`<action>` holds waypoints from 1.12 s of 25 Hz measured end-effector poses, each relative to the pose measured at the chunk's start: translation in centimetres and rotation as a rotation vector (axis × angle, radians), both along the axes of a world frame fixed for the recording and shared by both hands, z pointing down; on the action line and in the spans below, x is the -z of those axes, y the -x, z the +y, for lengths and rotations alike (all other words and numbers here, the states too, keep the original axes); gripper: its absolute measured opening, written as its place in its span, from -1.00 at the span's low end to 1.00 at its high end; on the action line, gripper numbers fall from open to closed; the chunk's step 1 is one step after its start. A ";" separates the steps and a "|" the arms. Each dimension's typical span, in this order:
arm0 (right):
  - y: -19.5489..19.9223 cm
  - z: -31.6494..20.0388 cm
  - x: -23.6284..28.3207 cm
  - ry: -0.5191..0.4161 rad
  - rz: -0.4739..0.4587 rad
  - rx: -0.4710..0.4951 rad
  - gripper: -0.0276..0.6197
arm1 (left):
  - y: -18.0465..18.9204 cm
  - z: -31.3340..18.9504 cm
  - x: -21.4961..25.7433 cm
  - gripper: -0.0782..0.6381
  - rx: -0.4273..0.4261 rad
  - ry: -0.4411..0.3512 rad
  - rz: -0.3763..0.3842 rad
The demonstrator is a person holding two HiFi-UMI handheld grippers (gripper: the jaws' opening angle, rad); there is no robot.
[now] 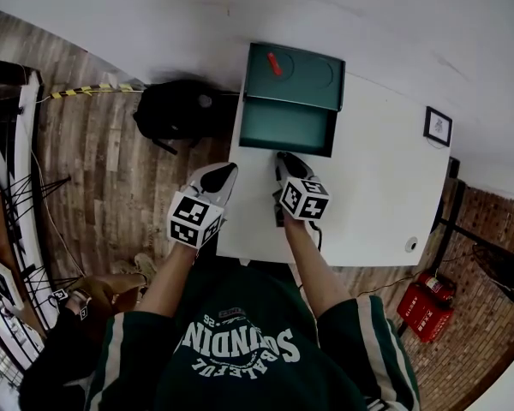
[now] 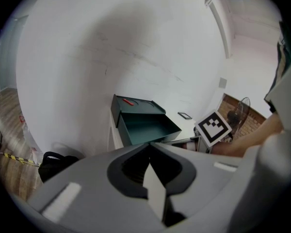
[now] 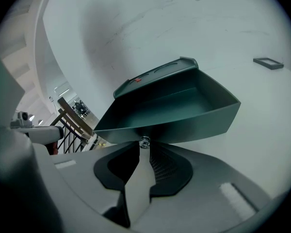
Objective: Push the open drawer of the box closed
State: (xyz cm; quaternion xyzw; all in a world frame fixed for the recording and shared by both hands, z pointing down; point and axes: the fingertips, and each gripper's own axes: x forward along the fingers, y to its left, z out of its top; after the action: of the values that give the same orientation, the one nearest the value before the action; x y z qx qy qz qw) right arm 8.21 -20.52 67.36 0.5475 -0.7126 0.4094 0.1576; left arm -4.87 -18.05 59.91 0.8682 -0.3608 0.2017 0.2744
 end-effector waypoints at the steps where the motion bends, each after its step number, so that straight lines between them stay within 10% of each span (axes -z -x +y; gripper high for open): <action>1: 0.0 0.0 0.0 0.003 0.002 0.000 -0.71 | 0.0 0.0 0.0 -0.64 -0.002 0.001 0.000; 28: -0.3 -7.0 0.7 -0.016 -0.001 0.056 -0.71 | 1.7 -1.5 -1.1 -0.64 0.014 0.033 0.003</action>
State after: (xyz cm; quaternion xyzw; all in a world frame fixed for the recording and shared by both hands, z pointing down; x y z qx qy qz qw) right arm 8.50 -27.51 66.62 0.5286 -0.7309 0.3994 0.1642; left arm -6.53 -19.52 61.01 0.8615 -0.3630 0.2044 0.2904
